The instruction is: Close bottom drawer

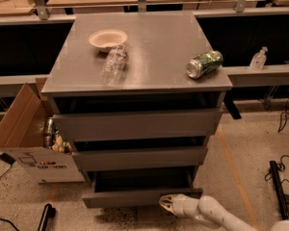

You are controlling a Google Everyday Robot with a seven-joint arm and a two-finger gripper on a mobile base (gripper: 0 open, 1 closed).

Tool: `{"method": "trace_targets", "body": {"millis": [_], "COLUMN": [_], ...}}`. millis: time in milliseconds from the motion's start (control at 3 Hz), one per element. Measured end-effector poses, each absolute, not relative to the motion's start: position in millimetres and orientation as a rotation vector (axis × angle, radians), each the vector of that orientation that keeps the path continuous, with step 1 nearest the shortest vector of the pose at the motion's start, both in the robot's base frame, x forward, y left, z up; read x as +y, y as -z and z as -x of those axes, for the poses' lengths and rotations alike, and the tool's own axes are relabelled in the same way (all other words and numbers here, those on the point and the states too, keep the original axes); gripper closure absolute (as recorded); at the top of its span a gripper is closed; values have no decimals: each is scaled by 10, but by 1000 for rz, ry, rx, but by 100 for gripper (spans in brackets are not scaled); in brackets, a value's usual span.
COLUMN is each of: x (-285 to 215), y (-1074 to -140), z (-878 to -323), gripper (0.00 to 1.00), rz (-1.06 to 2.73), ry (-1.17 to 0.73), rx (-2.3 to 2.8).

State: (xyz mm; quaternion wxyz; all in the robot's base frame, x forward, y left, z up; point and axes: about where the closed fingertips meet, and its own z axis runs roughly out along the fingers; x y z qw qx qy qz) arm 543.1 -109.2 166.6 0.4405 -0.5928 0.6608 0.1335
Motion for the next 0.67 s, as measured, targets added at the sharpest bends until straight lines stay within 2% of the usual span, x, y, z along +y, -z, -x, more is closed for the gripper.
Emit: {"method": "trace_targets", "body": {"millis": [333, 667], "x": [-1100, -1147], "y": [-1709, -1700], "z": [-5895, -6127], "gripper": [100, 100], "rz": [1492, 1500], "ry": [-268, -248], "rx": [1633, 1632]}}
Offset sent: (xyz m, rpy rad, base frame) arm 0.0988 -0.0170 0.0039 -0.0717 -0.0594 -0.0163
